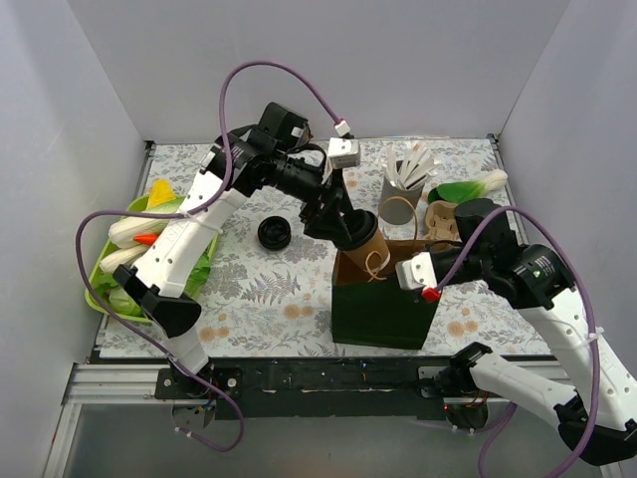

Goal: Pack the takeout coffee

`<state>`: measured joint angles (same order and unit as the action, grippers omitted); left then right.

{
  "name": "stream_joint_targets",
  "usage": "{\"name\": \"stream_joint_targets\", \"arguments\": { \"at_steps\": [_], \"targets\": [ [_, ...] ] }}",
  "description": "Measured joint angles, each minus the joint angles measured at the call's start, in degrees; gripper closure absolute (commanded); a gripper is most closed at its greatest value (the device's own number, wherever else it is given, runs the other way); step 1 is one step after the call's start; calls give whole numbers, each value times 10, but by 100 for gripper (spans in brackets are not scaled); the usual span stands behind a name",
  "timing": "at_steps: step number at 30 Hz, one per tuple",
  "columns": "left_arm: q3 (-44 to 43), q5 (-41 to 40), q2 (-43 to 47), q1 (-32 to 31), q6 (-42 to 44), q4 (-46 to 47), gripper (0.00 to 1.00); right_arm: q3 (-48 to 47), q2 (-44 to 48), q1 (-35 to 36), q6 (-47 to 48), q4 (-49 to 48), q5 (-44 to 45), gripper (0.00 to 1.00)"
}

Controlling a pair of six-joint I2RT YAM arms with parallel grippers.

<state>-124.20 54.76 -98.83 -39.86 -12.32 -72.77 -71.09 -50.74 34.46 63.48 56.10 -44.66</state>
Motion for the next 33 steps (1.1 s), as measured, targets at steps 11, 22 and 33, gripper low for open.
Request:
{"name": "stream_joint_targets", "arguments": {
  "at_steps": [11,22,33],
  "targets": [
    [5,1,-19,-2,19,10,100,3,36,21,124,70,8,99],
    [19,-40,-42,-58,76,-5,100,7,33,23,162,69,4,99],
    [38,-99,-64,-103,116,7,100,17,78,23,145,49,18,60]
  ]
}}
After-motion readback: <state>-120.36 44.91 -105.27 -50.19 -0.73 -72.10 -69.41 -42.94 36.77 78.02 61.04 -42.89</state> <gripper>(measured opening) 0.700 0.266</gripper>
